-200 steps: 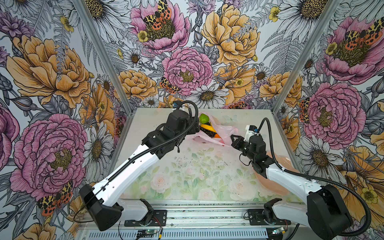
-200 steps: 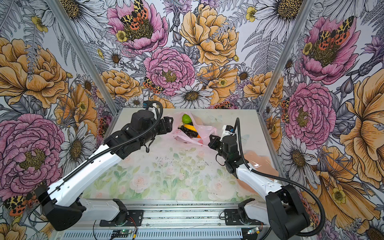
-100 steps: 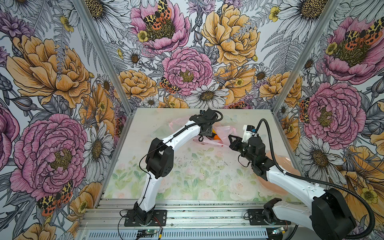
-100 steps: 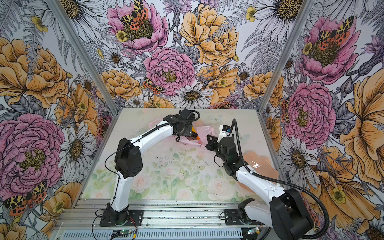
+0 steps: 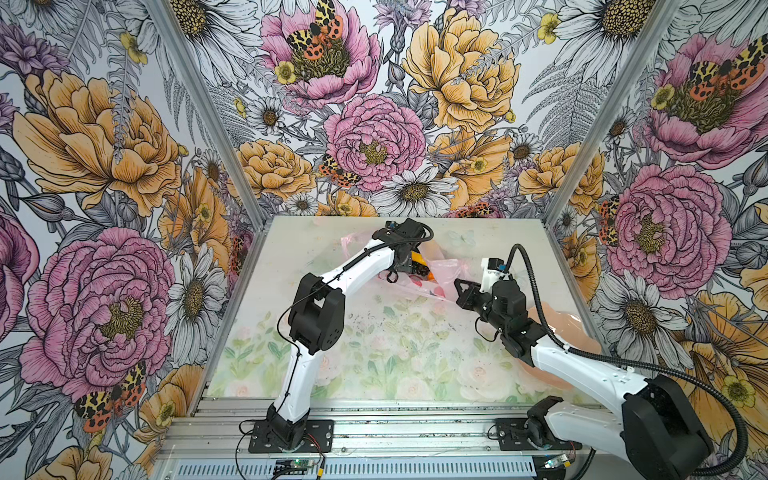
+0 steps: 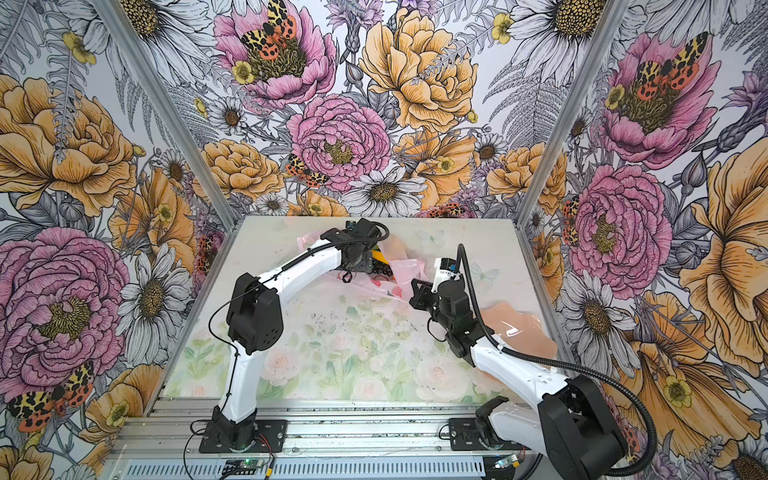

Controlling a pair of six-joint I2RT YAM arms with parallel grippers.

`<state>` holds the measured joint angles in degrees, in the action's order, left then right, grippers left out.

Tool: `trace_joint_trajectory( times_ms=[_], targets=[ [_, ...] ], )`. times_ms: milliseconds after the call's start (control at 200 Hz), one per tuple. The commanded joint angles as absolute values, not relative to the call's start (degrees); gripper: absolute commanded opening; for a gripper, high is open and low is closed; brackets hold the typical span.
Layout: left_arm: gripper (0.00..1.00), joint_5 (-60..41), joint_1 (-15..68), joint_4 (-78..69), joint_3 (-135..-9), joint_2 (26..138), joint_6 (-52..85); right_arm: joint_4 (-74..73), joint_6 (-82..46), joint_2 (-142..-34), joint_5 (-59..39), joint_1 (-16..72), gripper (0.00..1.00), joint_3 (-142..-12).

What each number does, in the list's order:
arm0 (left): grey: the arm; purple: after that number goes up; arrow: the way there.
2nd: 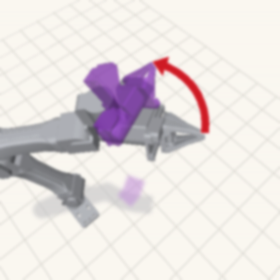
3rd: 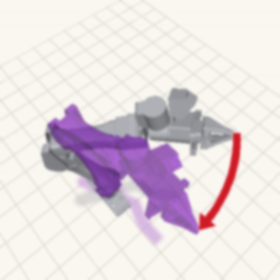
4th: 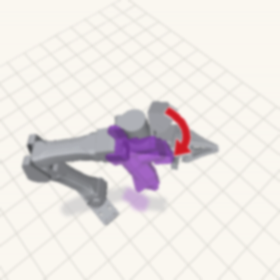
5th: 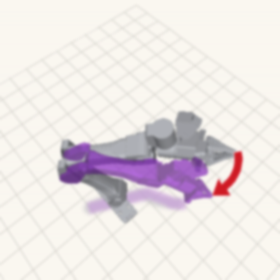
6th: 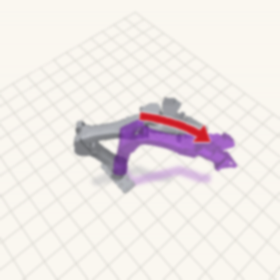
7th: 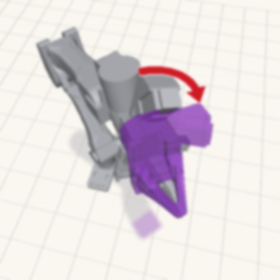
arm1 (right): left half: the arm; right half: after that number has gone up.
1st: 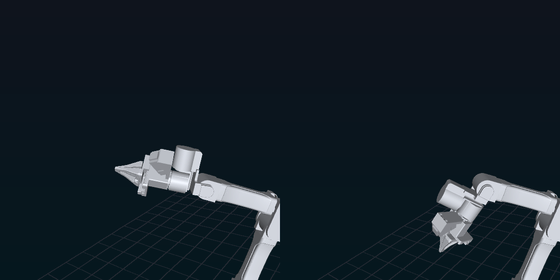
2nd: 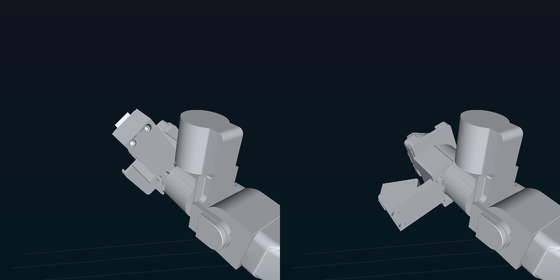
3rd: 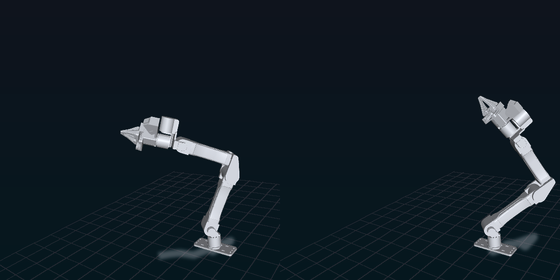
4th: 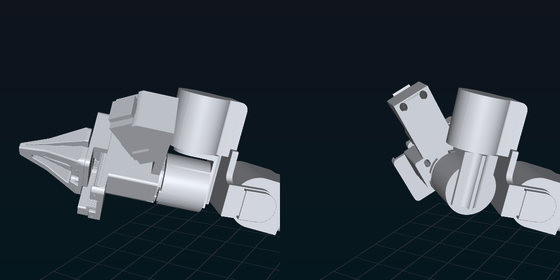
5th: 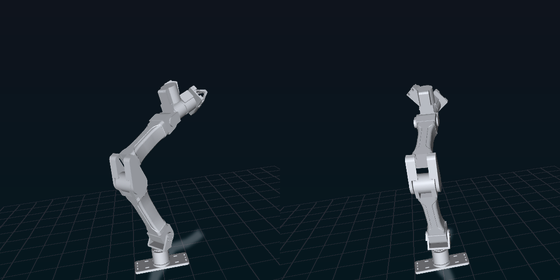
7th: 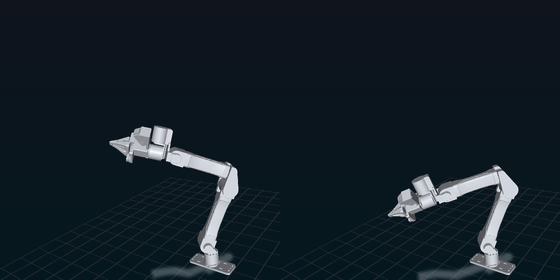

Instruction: Take the fake fruits out of the plastic bag

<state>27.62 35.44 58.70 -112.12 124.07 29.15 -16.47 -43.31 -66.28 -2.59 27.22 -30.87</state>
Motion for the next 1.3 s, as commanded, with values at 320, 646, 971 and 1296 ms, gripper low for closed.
trace_joint_trajectory(
  times_ms=[320, 646, 971, 1296],
  targets=[
    [0.59, 15.03, 29.21, 44.61, -102.43, 121.0, 32.16, -13.22, -42.36, -65.57, 1.45, 27.95, 0.0, -30.49],
    [0.0, 1.38, 26.36, 23.71, -84.11, 108.19, 33.32, -11.06, -45.07, -66.51, -0.36, 21.89, 0.0, -31.77],
    [0.0, -18.43, 19.51, -4.9, -59.61, 94.28, 40.77, -29.23, -47.42, -76.88, -15.99, 11.59, 0.0, -31.56],
    [0.0, -19.01, 20.06, -9.45, -51.89, 90.8, 39.63, -33.81, -51.27, -87.68, -18.16, 8.85, 0.02, -34.5]
  ],
)
